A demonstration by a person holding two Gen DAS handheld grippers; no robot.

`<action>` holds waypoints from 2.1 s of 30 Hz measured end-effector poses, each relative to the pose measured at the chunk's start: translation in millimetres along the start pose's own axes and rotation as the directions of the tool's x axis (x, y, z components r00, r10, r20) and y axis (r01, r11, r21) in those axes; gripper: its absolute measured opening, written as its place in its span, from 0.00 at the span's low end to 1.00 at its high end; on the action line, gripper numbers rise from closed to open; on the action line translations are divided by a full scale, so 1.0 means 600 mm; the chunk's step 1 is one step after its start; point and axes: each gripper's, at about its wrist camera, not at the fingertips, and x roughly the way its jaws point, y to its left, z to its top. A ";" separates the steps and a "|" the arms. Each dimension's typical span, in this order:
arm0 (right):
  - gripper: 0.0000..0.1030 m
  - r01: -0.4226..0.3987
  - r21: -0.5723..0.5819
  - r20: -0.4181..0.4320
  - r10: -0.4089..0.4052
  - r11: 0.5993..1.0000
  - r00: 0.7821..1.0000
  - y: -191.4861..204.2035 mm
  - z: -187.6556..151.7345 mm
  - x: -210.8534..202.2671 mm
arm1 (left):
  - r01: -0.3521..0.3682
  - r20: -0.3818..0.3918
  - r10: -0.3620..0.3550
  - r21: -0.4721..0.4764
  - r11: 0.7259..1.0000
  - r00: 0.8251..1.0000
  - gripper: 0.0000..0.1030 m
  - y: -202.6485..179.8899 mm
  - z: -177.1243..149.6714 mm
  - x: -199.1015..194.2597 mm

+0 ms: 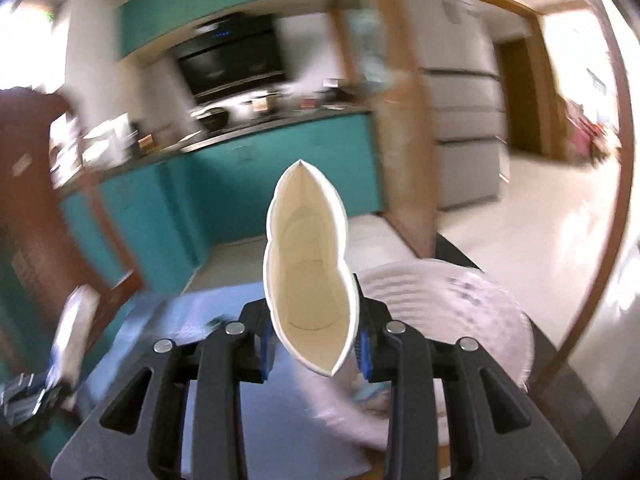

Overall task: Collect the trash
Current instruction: 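Carry the white paper cup with the right tool into the basket and release, then carry the ointment box with the left tool into the basket and release, then grasp the dark green plastic bag with the left tool while the right tool grasps the green vegetable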

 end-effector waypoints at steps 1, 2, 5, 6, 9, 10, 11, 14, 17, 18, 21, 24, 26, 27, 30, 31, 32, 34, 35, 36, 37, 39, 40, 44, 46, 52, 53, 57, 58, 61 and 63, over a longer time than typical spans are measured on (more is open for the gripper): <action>0.64 0.030 0.029 -0.025 -0.029 0.999 0.999 -0.025 0.001 0.020 | 0.013 -0.003 -0.013 0.006 1.000 1.000 0.40 -0.007 0.000 0.002; 0.74 0.052 0.045 -0.077 -0.049 0.998 0.996 -0.043 -0.002 0.044 | 0.029 -0.006 -0.029 0.014 0.999 1.000 0.40 -0.015 0.001 0.005; 0.80 0.122 0.117 -0.178 -0.100 0.986 0.979 -0.086 -0.009 0.070 | 0.081 -0.013 -0.081 0.033 0.996 0.997 0.40 -0.046 0.009 0.012; 0.80 0.118 0.170 -0.153 -0.092 0.978 0.984 -0.100 -0.004 0.057 | 0.103 -0.016 -0.102 0.035 0.994 0.995 0.40 -0.056 0.011 0.015; 0.93 0.083 0.346 0.072 -0.115 0.934 0.991 -0.146 0.007 -0.035 | 0.180 -0.036 -0.178 0.082 0.980 0.983 0.40 -0.117 0.029 0.032; 0.94 0.087 0.376 0.123 -0.143 0.922 0.982 -0.155 0.005 -0.057 | 0.207 -0.041 -0.204 0.098 0.973 0.978 0.40 -0.139 0.036 0.040; 0.94 0.088 0.398 0.160 -0.163 0.913 0.974 -0.163 0.005 -0.073 | 0.243 -0.051 -0.239 0.114 0.963 0.970 0.40 -0.170 0.048 0.053; 0.94 0.077 0.435 0.220 -0.189 0.897 0.957 -0.179 0.006 -0.101 | 0.335 -0.067 -0.329 0.131 0.933 0.942 0.41 -0.250 0.083 0.087; 0.94 0.077 0.472 0.223 -0.203 0.878 0.953 -0.187 0.003 -0.109 | 0.392 -0.100 -0.380 0.151 0.908 0.920 0.65 -0.316 0.111 0.130; 0.94 0.071 0.478 0.228 -0.202 0.875 0.952 -0.188 0.000 -0.112 | 0.398 -0.118 -0.383 0.150 0.905 0.916 0.86 -0.333 0.117 0.150; 0.94 0.063 0.453 0.228 -0.184 0.889 0.956 -0.183 -0.001 -0.111 | 0.320 -0.144 -0.298 0.167 0.933 0.944 0.93 -0.334 0.109 0.183; 0.94 0.051 0.430 0.211 -0.155 0.902 0.965 -0.183 -0.005 -0.110 | 0.271 -0.117 -0.254 0.155 0.950 0.960 0.93 -0.283 0.092 0.165; 0.94 0.031 0.414 0.191 -0.120 0.910 0.974 -0.175 -0.006 -0.103 | 0.222 -0.067 -0.215 0.136 0.965 0.974 0.95 -0.224 0.079 0.135; 0.94 0.029 0.389 0.162 -0.100 0.921 0.982 -0.164 -0.006 -0.094 | 0.204 -0.047 -0.200 0.129 0.970 0.979 0.96 -0.201 0.075 0.125; 0.94 0.011 0.316 0.052 -0.029 0.949 0.998 -0.126 -0.010 -0.061 | 0.140 0.000 -0.141 0.107 0.984 0.990 0.96 -0.128 0.061 0.092; 0.94 0.003 0.277 -0.003 -0.002 0.961 1.000 -0.102 -0.015 -0.047 | 0.118 0.016 -0.120 0.109 0.987 0.993 0.96 -0.106 0.054 0.082; 0.94 -0.010 0.237 -0.049 0.022 0.971 0.999 -0.079 -0.021 -0.037 | 0.097 0.025 -0.100 0.108 0.989 0.995 0.97 -0.097 0.051 0.077; 0.94 -0.032 0.161 -0.094 0.047 0.986 0.994 -0.031 -0.032 -0.029 | 0.071 0.032 -0.074 0.086 0.994 0.997 0.97 -0.068 0.031 0.068; 0.94 -0.040 0.136 -0.102 0.054 0.990 0.993 -0.016 -0.030 -0.030 | 0.074 0.027 -0.076 0.066 0.995 0.997 0.97 -0.058 0.025 0.067; 0.94 -0.050 0.098 -0.110 0.061 0.994 0.992 0.007 -0.035 -0.031 | 0.071 0.014 -0.072 0.046 0.996 0.997 0.97 -0.051 0.020 0.069; 0.94 -0.056 0.075 -0.114 0.064 0.996 0.991 0.021 -0.038 -0.034 | 0.076 -0.004 -0.076 0.039 0.996 0.997 0.97 -0.048 0.018 0.072; 0.94 -0.062 0.027 -0.122 0.065 0.998 0.990 0.049 -0.041 -0.035 | 0.091 -0.010 -0.091 0.045 0.995 0.996 0.97 -0.049 0.016 0.073; 0.94 -0.063 0.006 -0.126 0.063 0.998 0.990 0.061 -0.045 -0.033 | 0.084 -0.011 -0.084 0.047 0.995 0.996 0.97 -0.048 0.015 0.073; 0.94 -0.061 -0.023 -0.135 0.057 0.998 0.989 0.076 -0.054 -0.031 | 0.081 -0.025 -0.080 0.032 0.996 0.997 0.97 -0.040 0.014 0.075; 0.94 -0.062 -0.019 -0.136 0.059 0.998 0.989 0.082 -0.054 -0.021 | 0.077 -0.026 -0.076 0.034 0.996 0.997 0.97 -0.037 0.013 0.077; 0.94 -0.067 -0.013 -0.131 0.065 0.998 0.989 0.084 -0.056 -0.019 | 0.062 -0.046 -0.058 0.073 0.995 0.997 0.97 -0.046 0.015 0.098; 0.94 -0.069 -0.014 -0.132 0.067 0.997 0.989 0.085 -0.057 -0.018 | 0.057 -0.047 -0.053 0.086 0.995 0.997 0.97 -0.048 0.020 0.109; 0.94 -0.077 -0.005 -0.136 0.076 0.997 0.988 0.080 -0.056 -0.013 | 0.089 -0.075 -0.082 0.096 0.991 0.994 0.97 -0.057 0.045 0.165; 0.94 -0.073 0.002 -0.143 0.072 0.997 0.987 0.075 -0.056 -0.008 | 0.075 -0.084 -0.065 0.125 0.989 0.994 0.97 -0.064 0.055 0.188; 0.94 -0.081 0.021 -0.158 0.083 0.997 0.984 0.068 -0.058 0.000 | 0.071 -0.088 -0.055 0.181 0.981 0.995 0.95 -0.078 0.082 0.245; 0.94 -0.072 0.004 -0.172 0.071 0.997 0.983 0.067 -0.062 0.009 | 0.099 -0.130 -0.074 0.190 0.977 0.989 0.92 -0.087 0.100 0.296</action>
